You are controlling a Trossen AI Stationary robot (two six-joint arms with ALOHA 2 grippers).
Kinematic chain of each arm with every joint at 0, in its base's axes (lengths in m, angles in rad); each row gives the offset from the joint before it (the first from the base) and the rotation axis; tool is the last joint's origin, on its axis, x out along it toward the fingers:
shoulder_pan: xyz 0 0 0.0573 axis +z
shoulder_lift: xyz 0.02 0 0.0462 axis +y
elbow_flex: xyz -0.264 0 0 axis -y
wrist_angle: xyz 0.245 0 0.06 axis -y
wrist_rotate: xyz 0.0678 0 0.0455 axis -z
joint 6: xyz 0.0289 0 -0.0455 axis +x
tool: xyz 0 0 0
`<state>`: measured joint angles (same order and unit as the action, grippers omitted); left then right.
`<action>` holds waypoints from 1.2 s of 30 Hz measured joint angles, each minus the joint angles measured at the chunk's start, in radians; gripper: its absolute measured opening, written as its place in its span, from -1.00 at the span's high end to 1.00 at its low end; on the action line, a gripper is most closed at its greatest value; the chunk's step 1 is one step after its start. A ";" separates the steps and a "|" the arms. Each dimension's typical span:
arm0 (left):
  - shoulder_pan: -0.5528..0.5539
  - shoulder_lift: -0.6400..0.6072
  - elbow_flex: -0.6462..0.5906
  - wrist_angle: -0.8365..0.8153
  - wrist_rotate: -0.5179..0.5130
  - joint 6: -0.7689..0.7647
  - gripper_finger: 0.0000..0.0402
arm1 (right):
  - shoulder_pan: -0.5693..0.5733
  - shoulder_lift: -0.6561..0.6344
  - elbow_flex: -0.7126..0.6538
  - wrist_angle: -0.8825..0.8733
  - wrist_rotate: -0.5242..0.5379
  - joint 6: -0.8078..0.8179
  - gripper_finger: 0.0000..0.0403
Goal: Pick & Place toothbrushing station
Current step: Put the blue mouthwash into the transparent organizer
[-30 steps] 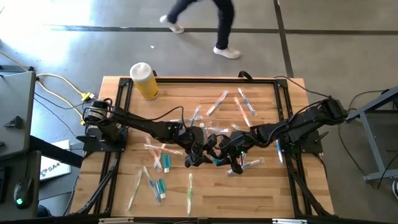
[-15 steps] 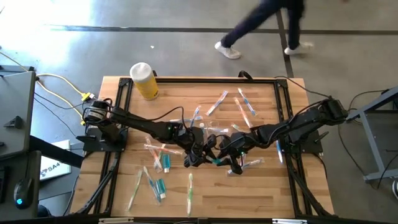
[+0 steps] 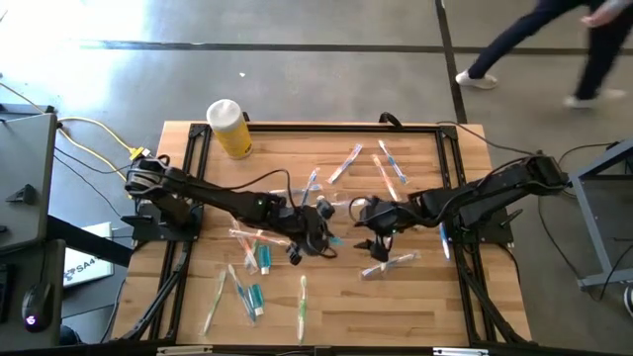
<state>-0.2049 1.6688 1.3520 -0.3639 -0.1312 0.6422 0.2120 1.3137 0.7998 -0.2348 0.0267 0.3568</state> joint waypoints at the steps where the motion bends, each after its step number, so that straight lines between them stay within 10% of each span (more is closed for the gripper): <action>1: 0.001 0.000 0.038 -0.063 -0.036 -0.056 0.55 | 0.001 -0.006 -0.001 -0.031 0.020 0.016 -0.50; 8: 0.075 0.014 0.242 -0.470 -0.107 -0.255 0.55 | 0.005 -0.008 -0.001 -0.056 0.105 0.034 -0.48; 14: 0.187 0.015 0.238 -0.483 0.056 -0.314 0.55 | 0.024 -0.001 -0.001 -0.057 0.106 0.039 -0.48; 36: 0.231 0.150 0.221 -0.507 0.070 0.107 0.55 | 0.143 -0.001 -0.002 -0.054 0.135 0.050 -0.48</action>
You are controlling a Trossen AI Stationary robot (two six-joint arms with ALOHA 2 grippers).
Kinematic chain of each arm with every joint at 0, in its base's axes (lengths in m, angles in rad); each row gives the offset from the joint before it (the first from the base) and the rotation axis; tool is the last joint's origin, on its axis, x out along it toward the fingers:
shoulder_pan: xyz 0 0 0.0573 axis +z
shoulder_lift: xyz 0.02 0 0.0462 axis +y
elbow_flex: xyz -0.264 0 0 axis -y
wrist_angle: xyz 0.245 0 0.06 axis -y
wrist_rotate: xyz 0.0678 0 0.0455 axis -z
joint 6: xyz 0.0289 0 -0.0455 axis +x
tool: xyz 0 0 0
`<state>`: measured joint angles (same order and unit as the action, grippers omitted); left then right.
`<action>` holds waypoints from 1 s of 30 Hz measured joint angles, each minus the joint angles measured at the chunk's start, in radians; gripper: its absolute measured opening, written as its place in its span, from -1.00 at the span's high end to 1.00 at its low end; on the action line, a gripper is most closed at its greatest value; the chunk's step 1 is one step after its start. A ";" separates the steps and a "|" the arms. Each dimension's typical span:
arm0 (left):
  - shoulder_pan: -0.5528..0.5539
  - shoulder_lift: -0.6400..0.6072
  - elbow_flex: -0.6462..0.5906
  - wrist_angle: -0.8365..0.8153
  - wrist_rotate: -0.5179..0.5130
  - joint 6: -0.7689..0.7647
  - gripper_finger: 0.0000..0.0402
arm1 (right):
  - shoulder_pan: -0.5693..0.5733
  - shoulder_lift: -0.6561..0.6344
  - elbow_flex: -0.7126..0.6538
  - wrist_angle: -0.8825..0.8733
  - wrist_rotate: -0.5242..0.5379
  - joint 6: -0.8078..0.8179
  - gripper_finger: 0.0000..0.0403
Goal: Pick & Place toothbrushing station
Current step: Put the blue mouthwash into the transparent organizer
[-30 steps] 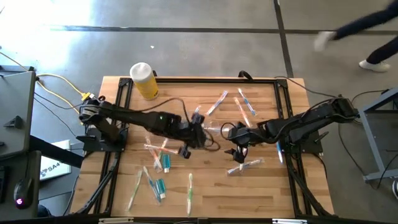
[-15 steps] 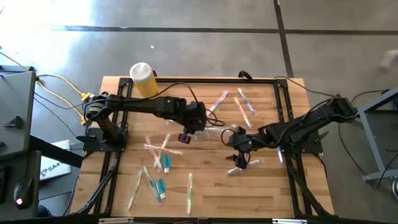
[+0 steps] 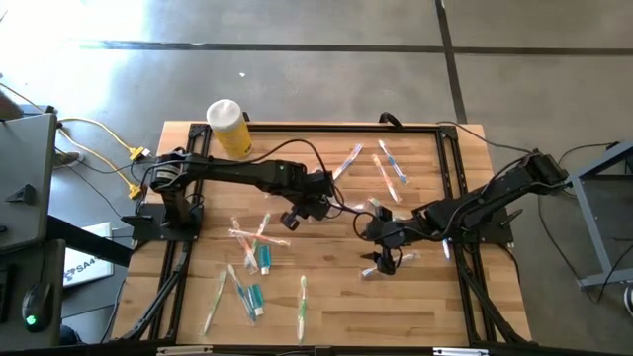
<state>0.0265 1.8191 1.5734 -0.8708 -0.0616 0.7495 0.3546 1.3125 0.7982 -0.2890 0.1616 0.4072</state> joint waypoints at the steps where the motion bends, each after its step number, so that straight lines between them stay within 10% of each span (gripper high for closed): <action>1: 0.000 0.000 0.000 0.003 0.000 0.006 0.55 | 0.000 0.000 0.000 0.001 -0.001 -0.004 -0.48; 30: 0.046 0.121 0.002 0.095 0.129 0.031 0.55 | -0.001 0.000 -0.048 0.032 -0.007 0.004 -0.48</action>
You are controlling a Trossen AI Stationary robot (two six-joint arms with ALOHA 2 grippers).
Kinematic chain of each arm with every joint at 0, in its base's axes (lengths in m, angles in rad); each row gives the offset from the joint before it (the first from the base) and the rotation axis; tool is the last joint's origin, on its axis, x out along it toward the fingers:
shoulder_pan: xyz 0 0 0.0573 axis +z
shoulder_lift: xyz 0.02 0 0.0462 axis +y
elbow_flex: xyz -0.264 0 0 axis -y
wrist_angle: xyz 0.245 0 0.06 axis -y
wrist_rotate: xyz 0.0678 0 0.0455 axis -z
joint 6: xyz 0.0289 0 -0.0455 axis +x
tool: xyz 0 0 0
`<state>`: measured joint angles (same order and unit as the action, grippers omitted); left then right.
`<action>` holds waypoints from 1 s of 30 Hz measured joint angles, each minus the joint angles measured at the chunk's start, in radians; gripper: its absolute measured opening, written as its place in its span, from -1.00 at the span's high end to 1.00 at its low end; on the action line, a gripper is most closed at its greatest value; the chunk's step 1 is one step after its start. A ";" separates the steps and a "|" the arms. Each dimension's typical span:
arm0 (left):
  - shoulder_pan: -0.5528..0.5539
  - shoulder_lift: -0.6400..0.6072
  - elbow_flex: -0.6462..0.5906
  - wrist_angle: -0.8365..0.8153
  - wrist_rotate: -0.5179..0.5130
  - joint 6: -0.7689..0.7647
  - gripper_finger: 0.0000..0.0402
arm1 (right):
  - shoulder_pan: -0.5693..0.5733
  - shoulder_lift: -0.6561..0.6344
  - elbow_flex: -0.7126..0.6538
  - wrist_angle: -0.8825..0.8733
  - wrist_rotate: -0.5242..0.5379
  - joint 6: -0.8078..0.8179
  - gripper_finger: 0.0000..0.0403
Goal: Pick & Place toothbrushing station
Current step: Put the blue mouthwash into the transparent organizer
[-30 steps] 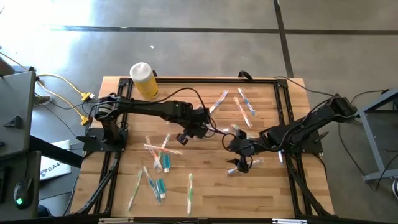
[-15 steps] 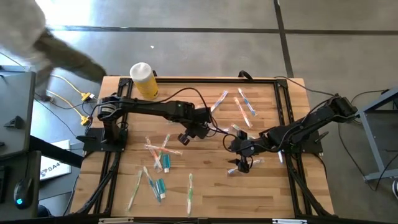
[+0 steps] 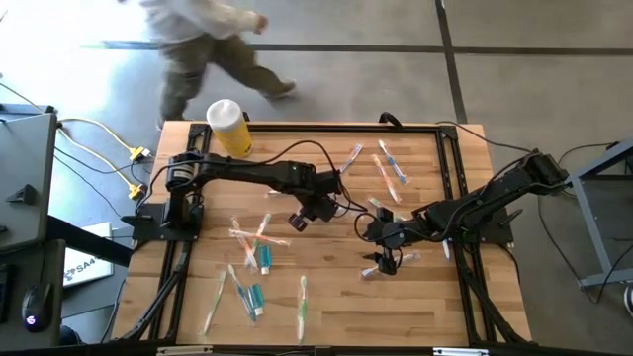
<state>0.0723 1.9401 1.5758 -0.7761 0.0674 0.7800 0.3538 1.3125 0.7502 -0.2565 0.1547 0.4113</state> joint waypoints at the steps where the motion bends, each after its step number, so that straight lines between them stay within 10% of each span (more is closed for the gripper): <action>1: 0.000 0.004 -0.003 -0.002 -0.008 0.001 0.55 | 0.000 0.000 0.000 0.000 0.000 0.000 -0.48; 30: 0.000 0.023 -0.004 0.018 -0.032 -0.028 0.36 | 0.000 0.000 0.000 -0.001 0.000 -0.001 -0.48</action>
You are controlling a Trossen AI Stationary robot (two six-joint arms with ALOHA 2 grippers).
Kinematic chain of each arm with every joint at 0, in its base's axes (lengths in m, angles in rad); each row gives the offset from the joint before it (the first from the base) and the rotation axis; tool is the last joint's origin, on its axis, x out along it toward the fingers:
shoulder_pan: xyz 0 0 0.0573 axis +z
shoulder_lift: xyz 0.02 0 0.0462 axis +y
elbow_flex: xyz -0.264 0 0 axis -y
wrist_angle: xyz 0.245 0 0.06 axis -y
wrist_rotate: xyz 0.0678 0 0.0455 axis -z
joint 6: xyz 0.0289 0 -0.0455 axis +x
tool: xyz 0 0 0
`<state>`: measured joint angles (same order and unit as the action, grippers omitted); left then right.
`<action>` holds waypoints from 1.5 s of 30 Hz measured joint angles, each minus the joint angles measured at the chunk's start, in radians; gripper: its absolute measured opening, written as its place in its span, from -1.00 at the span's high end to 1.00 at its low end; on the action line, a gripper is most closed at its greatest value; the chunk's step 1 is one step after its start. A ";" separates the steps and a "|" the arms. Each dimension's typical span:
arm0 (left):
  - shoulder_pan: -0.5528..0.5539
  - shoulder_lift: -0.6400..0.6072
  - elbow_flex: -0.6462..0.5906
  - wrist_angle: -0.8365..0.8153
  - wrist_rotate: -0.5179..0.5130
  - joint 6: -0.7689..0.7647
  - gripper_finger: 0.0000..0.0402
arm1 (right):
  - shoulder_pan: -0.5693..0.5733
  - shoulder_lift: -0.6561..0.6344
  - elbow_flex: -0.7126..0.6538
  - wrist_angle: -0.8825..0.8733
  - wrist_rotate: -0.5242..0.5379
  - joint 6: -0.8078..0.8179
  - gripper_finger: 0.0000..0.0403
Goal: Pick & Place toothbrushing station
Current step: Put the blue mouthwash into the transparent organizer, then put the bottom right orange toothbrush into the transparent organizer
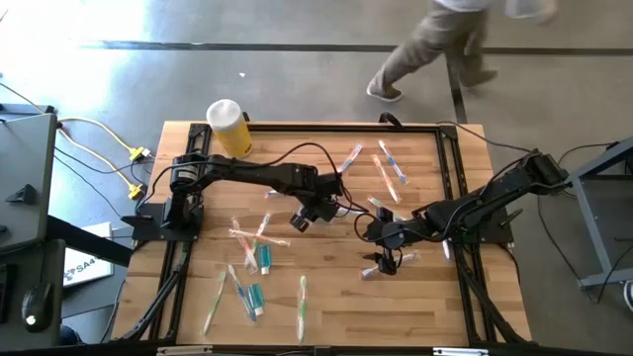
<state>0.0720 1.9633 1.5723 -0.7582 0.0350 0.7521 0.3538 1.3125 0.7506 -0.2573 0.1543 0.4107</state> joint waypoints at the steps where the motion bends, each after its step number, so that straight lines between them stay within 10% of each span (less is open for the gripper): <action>1: 0.000 0.000 0.000 0.000 -0.015 0.000 0.36 | 0.000 0.000 0.000 0.000 0.000 0.000 -0.48; 45: 0.000 0.001 0.142 -0.184 -0.162 -0.027 0.36 | 0.000 0.000 0.001 -0.001 -0.023 -0.019 -0.48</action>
<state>0.0719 1.9640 1.7144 -0.9420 -0.1270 0.7246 0.3538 1.3125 0.7513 -0.2581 0.1318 0.3920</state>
